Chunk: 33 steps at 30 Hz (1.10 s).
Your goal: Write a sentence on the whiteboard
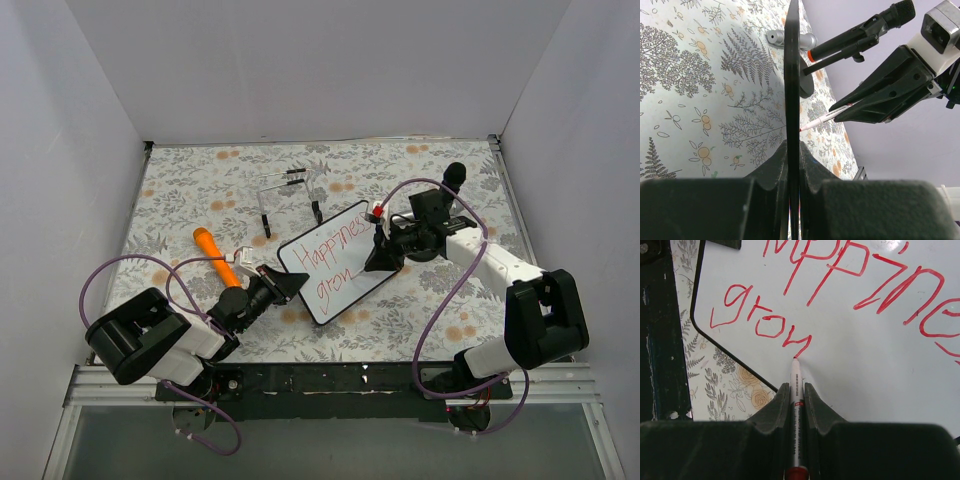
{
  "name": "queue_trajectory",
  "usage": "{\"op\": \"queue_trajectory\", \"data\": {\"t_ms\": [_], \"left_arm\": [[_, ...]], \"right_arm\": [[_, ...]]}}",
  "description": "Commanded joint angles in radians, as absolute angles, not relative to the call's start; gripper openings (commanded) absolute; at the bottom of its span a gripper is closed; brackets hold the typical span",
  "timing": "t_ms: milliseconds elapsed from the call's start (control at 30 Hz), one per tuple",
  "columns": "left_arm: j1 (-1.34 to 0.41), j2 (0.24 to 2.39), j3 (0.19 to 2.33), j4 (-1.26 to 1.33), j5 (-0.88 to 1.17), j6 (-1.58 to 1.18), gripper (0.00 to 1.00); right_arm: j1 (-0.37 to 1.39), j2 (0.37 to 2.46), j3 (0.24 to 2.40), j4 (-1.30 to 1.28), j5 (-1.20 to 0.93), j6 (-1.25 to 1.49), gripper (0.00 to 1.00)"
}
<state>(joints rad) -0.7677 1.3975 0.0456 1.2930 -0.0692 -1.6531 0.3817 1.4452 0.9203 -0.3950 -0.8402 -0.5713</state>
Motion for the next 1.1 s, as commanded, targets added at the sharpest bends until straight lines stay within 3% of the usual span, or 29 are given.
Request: {"op": "queue_trajectory", "data": {"t_ms": [0,500,1067], "left_arm": [[-0.775,1.381,0.028,1.517,-0.048,-1.626,0.0],[-0.775,1.384,0.023,1.525,-0.044,-1.624,0.0],[-0.775,1.377,0.018,1.522,-0.041,-1.626,0.0]], "right_arm": [[0.383,1.442,0.959,-0.368,-0.805,-0.563,0.01],[0.368,1.494,1.083,-0.364,-0.784,-0.537,0.01],[0.327,1.344,0.956,-0.311,-0.864,-0.502,0.01]]}}
